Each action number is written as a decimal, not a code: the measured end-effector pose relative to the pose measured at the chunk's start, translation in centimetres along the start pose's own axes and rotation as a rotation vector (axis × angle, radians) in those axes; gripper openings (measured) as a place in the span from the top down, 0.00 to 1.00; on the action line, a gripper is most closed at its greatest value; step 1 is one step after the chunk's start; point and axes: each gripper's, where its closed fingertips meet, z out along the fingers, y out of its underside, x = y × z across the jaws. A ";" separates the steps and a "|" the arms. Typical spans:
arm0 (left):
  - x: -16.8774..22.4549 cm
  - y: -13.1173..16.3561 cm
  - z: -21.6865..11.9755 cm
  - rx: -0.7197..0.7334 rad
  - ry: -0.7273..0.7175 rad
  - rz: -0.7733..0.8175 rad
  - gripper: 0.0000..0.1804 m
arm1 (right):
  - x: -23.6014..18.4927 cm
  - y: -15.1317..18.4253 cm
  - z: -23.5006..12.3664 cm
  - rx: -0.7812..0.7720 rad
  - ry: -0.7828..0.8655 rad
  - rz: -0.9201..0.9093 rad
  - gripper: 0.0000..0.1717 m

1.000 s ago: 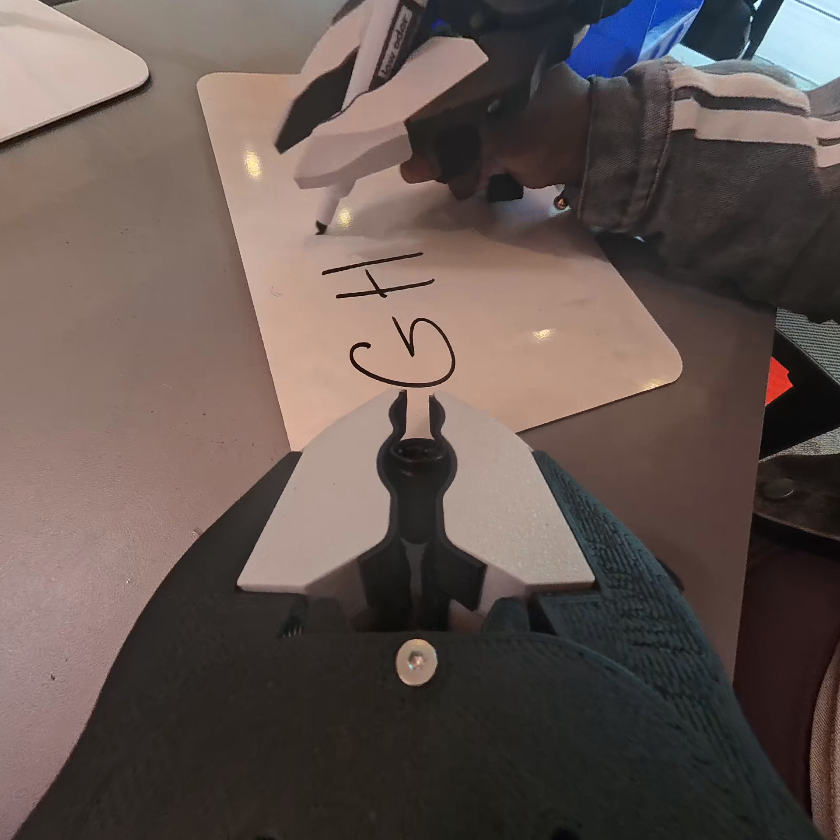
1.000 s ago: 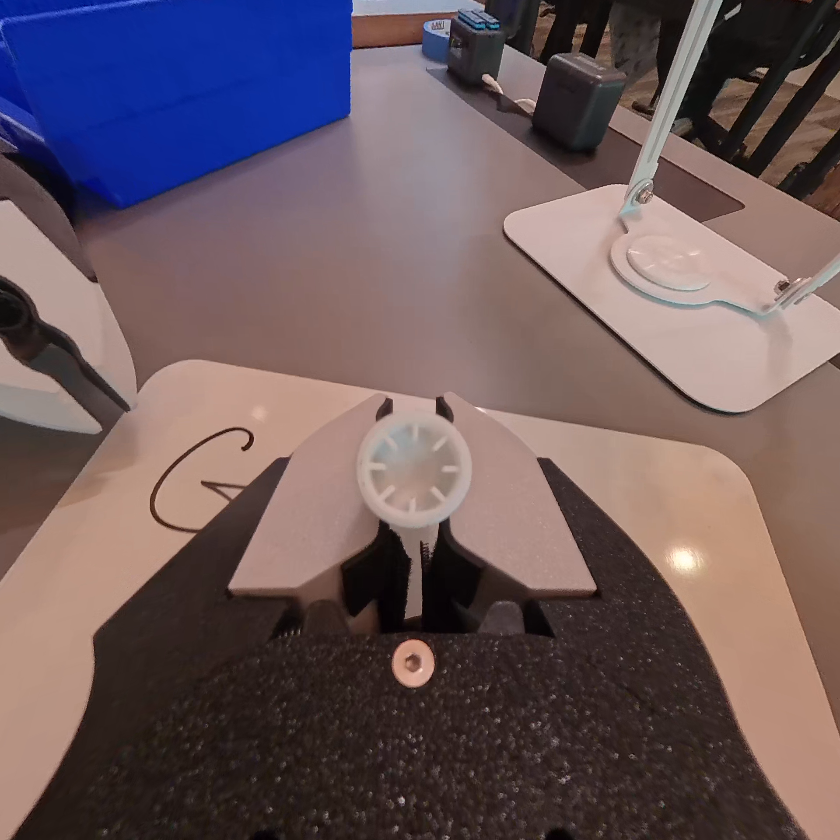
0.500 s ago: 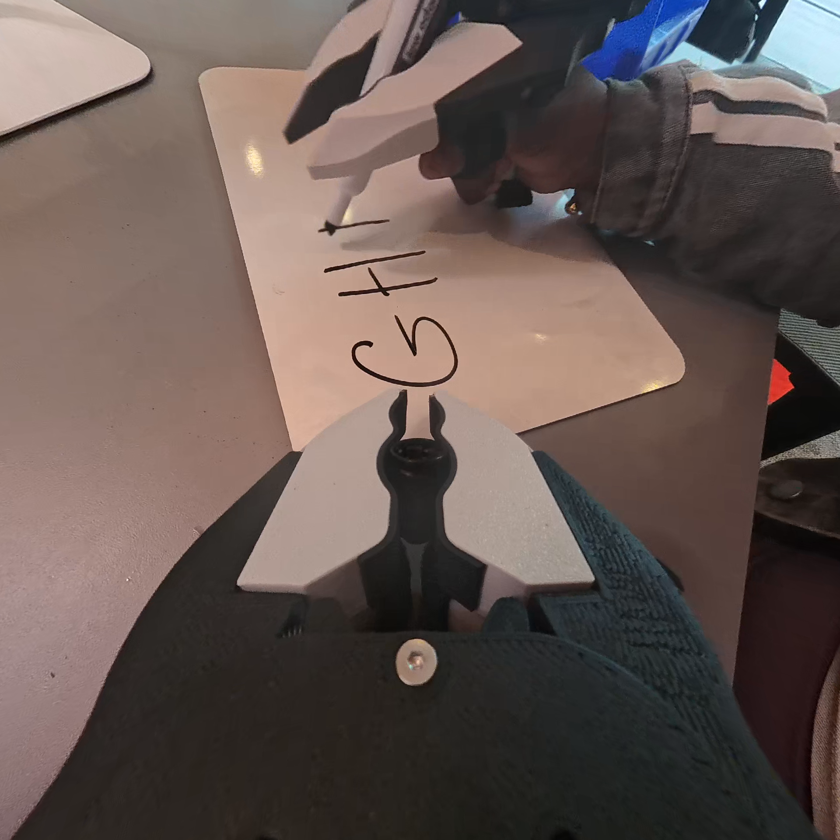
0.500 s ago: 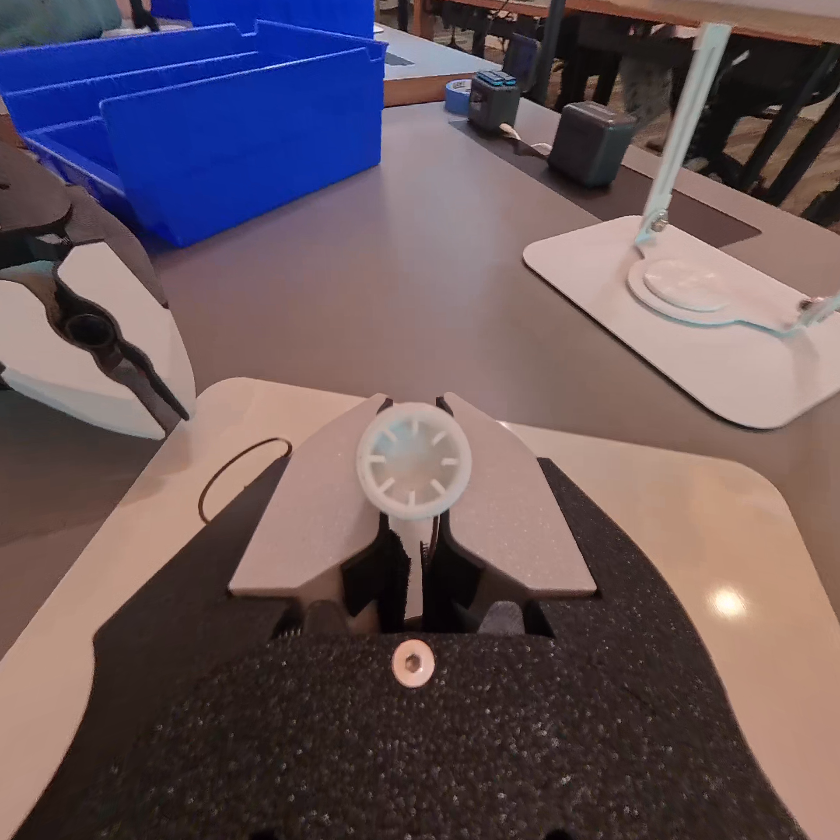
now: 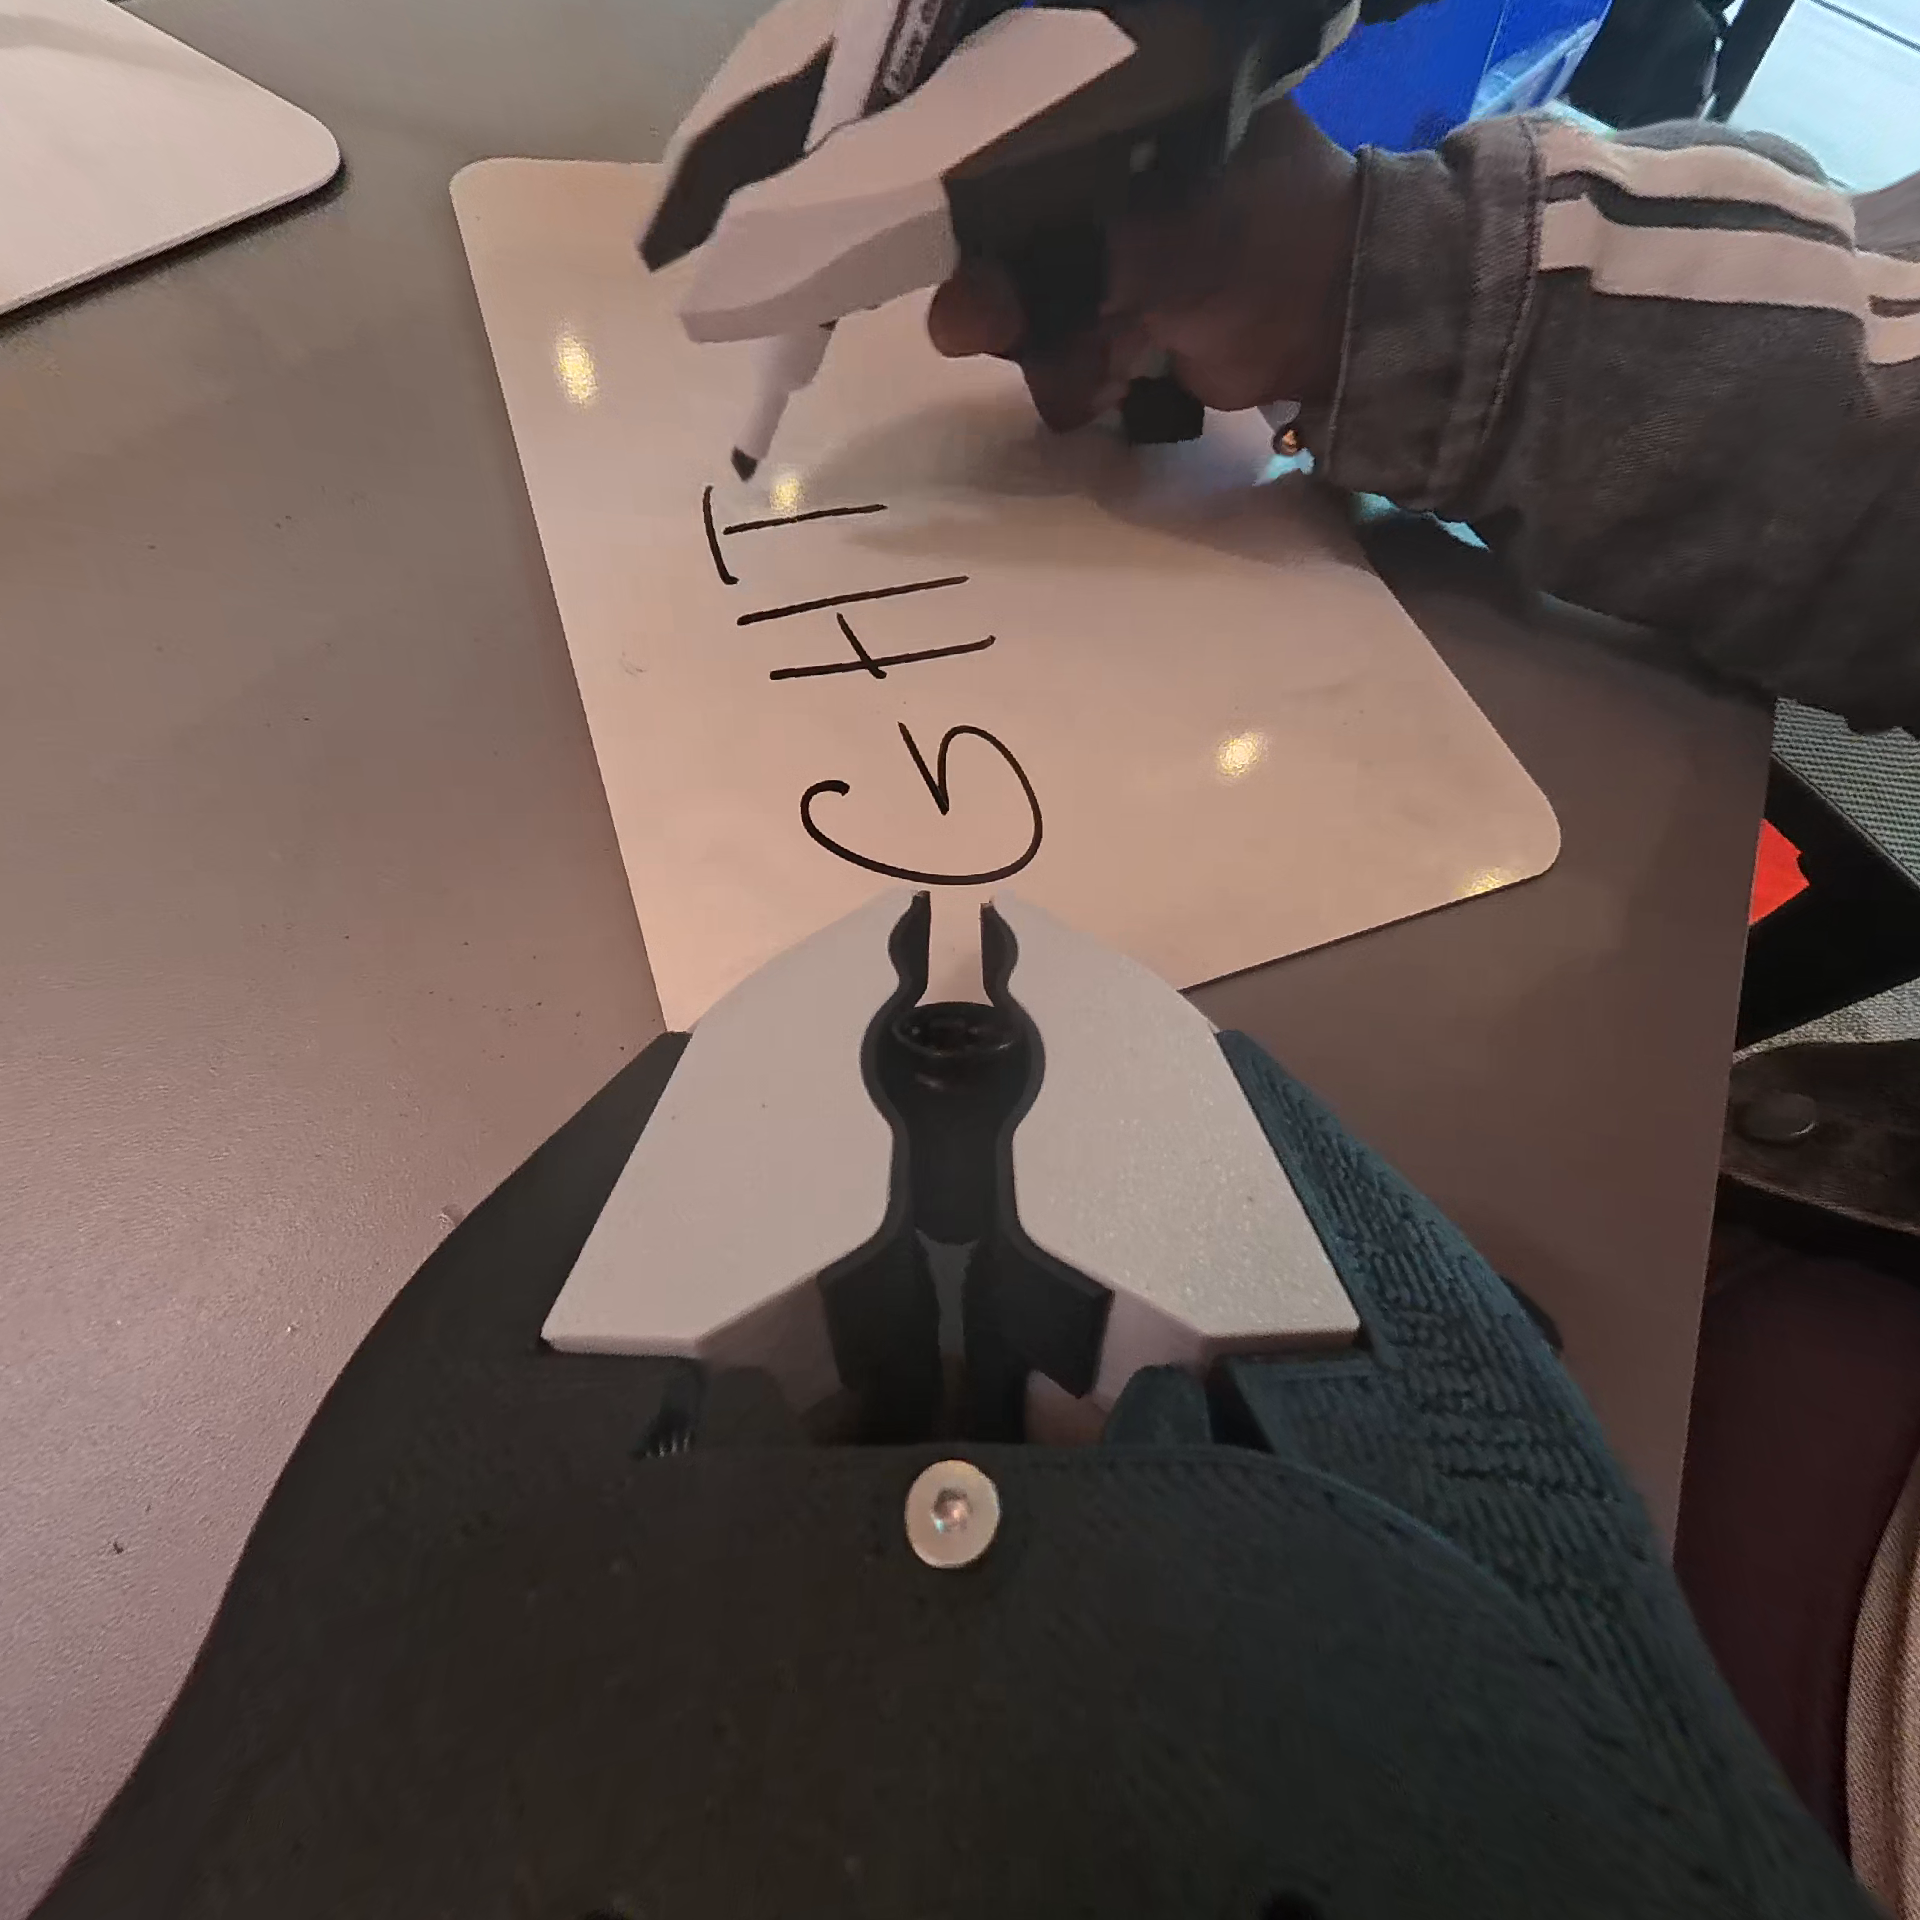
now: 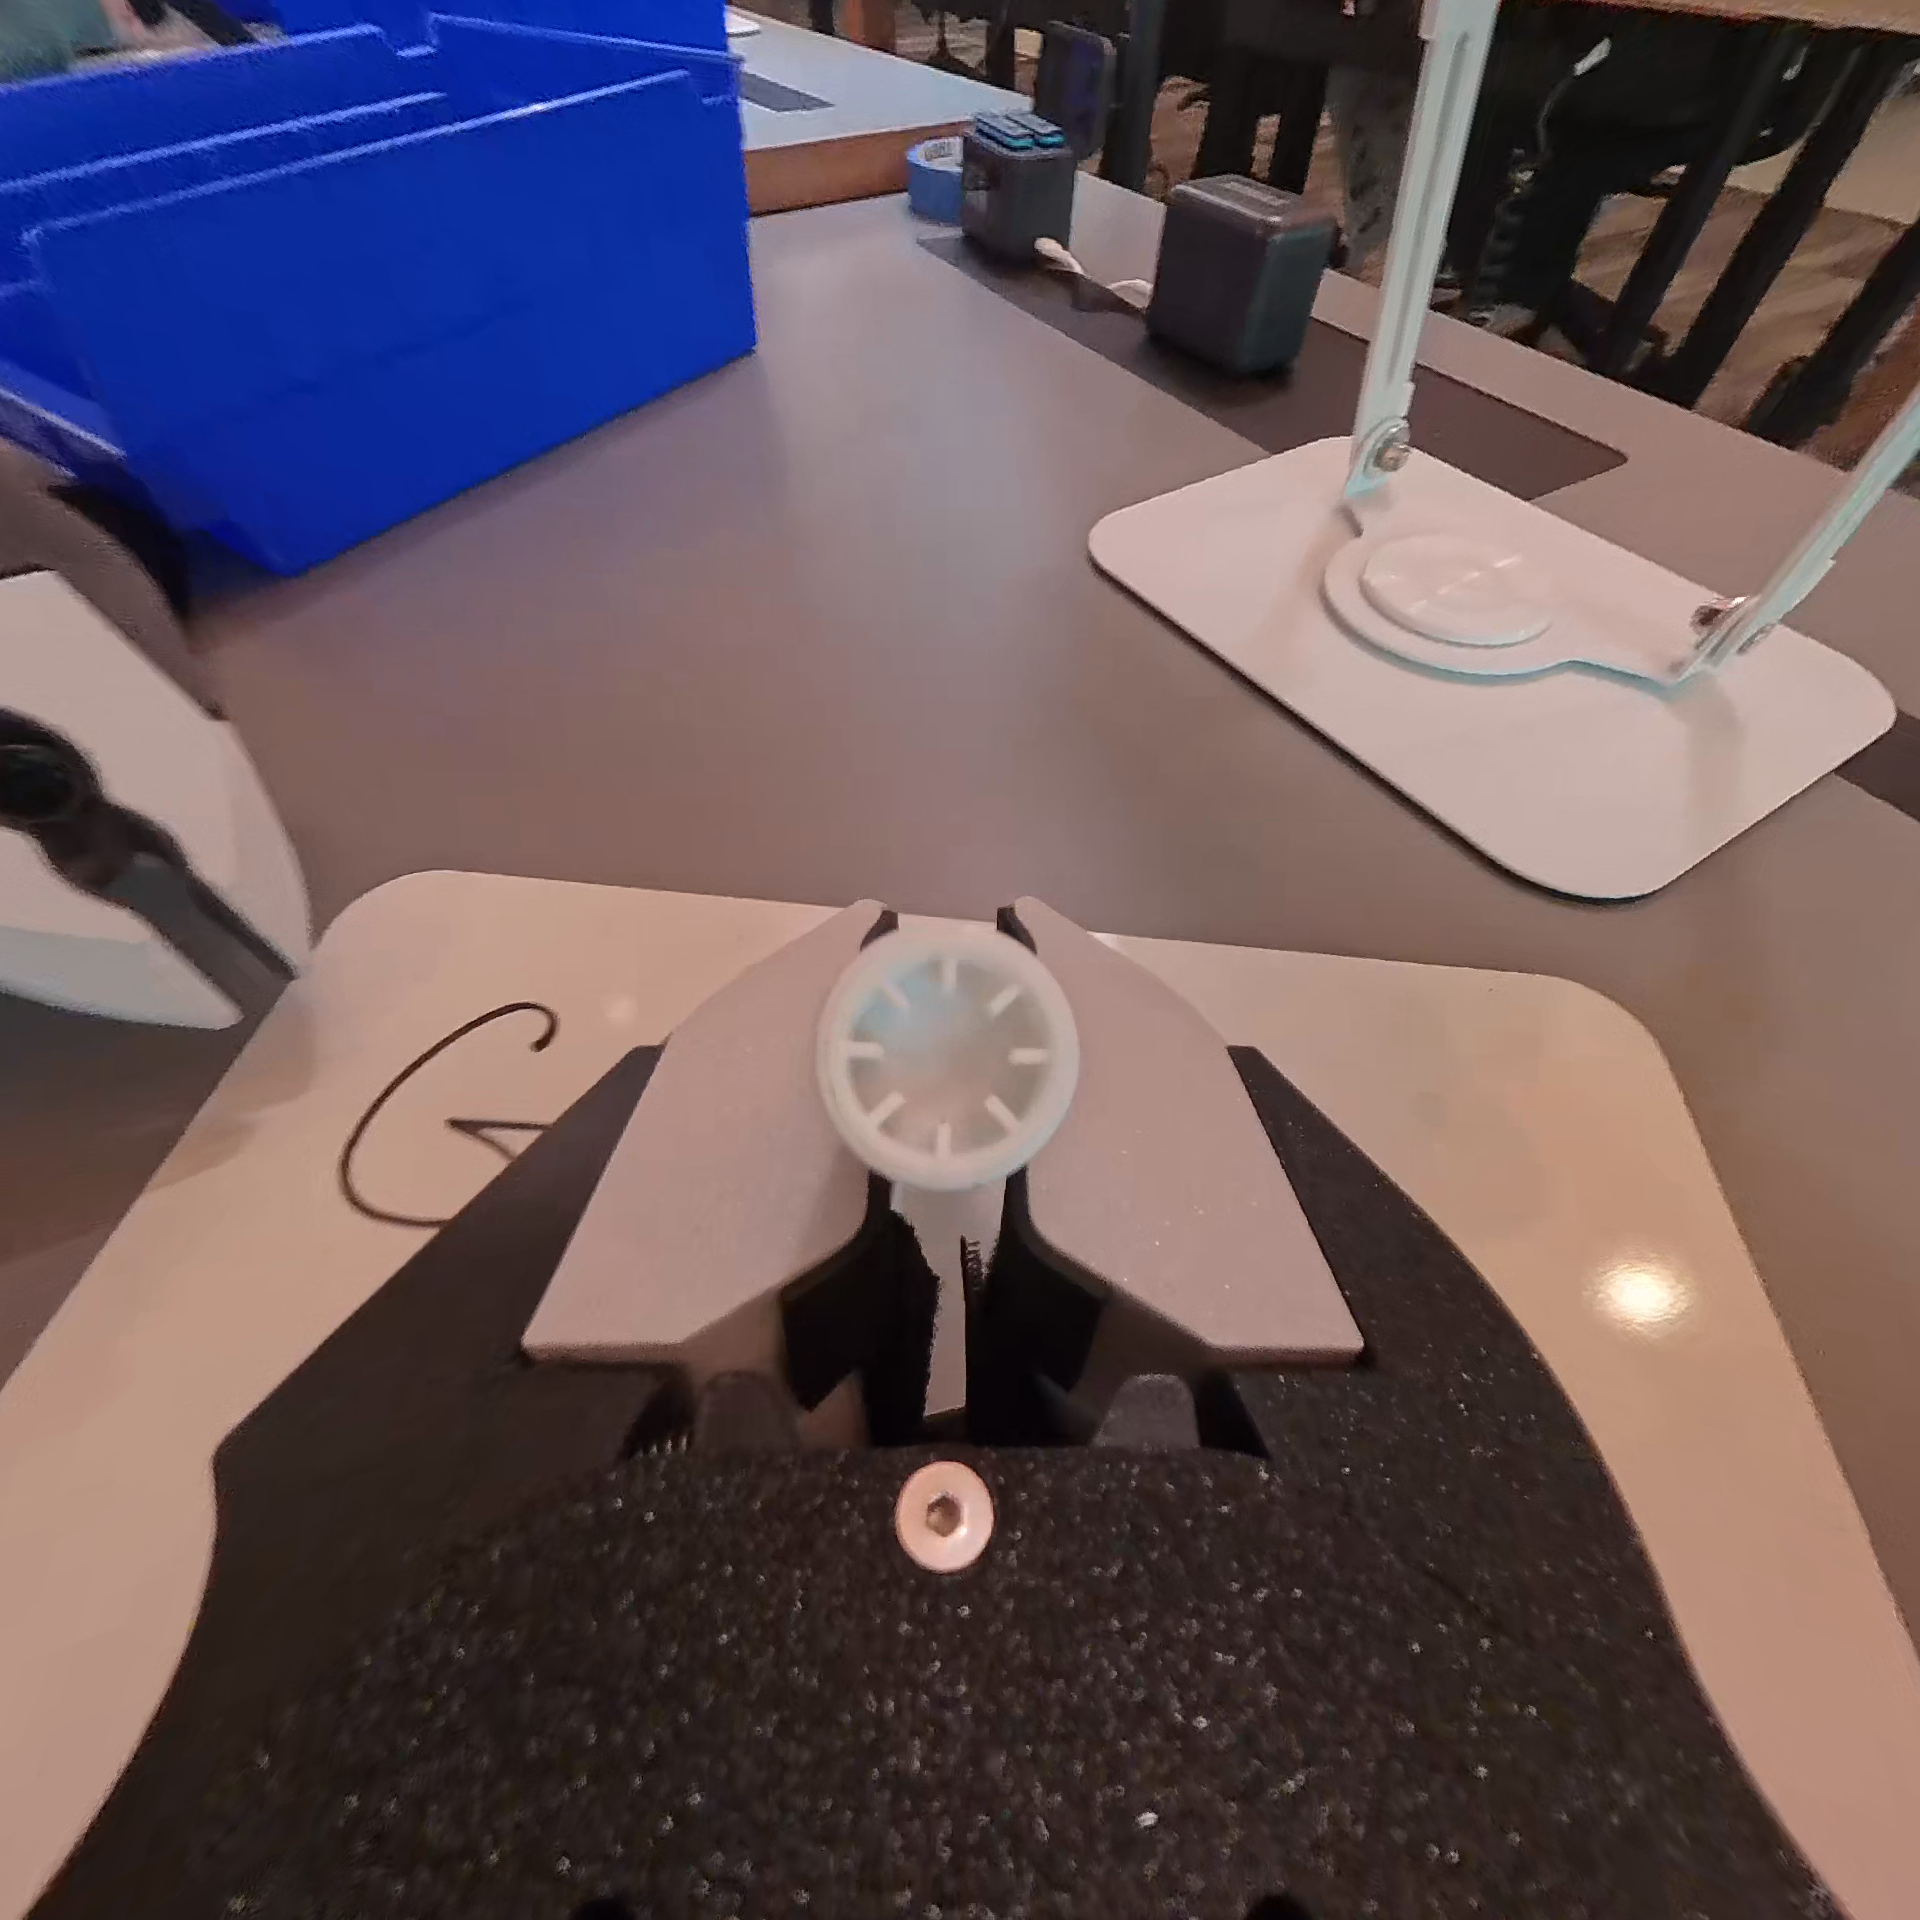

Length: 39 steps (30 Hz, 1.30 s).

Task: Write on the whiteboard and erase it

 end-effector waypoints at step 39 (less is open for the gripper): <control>0.1 0.1 0.1 -0.008 -0.002 0.014 0.95 | 4.1 0.7 0.2 -0.061 0.076 -0.097 0.89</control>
